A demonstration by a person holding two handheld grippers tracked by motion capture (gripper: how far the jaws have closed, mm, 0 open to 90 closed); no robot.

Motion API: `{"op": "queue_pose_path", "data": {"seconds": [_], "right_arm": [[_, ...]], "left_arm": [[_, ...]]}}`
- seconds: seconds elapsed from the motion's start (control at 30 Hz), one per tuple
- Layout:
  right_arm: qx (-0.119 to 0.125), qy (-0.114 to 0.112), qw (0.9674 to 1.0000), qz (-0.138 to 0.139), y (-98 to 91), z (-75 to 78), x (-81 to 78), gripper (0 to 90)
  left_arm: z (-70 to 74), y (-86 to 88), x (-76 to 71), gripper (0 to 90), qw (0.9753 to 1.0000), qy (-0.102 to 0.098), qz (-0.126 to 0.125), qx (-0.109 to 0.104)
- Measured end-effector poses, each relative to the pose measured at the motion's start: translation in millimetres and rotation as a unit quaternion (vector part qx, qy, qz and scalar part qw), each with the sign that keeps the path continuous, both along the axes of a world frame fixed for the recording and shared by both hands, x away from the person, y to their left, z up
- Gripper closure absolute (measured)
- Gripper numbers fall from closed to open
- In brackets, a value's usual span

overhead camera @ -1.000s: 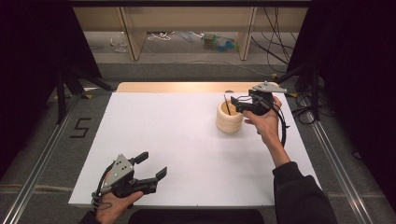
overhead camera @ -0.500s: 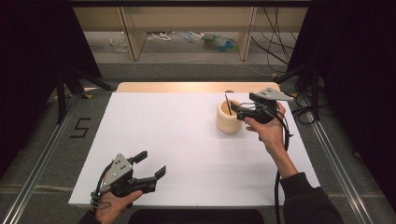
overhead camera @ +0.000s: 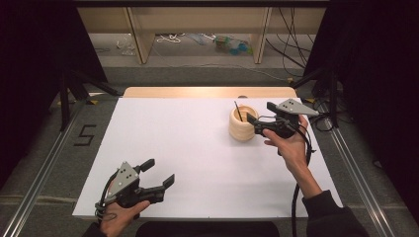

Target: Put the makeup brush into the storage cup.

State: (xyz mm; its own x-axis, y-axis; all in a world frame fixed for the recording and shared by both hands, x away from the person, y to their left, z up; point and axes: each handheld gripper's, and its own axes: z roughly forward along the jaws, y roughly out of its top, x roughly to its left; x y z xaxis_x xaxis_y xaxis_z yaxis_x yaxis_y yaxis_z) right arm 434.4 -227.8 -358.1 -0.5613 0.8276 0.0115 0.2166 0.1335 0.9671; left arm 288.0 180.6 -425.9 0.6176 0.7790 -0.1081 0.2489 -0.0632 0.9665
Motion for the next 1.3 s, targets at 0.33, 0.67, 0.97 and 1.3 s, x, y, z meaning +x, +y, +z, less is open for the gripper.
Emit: {"op": "queue_pose_path", "data": {"seconds": [0.33,0.67,0.97,1.3], "right_arm": [[-0.003,0.000,0.9999,0.016,0.3,-2.5,-20.9,16.0],[-0.004,-0.004,0.9995,0.030,1.1,-8.4,-38.7,16.2],[-0.004,-0.001,0.9991,0.041,1.3,-17.2,-52.9,16.2],[-0.003,0.001,0.9984,0.057,4.2,-27.2,-67.8,16.2]], "left_arm": [[0.5,1.2,0.5,15.9,1.0000,-0.002,0.005,-0.002],[0.0,1.7,1.5,15.9,1.0000,-0.006,0.003,-0.004],[0.4,2.1,0.7,15.9,1.0000,-0.004,0.007,0.002],[0.5,2.1,0.3,15.9,1.0000,-0.006,0.006,0.002]]}}
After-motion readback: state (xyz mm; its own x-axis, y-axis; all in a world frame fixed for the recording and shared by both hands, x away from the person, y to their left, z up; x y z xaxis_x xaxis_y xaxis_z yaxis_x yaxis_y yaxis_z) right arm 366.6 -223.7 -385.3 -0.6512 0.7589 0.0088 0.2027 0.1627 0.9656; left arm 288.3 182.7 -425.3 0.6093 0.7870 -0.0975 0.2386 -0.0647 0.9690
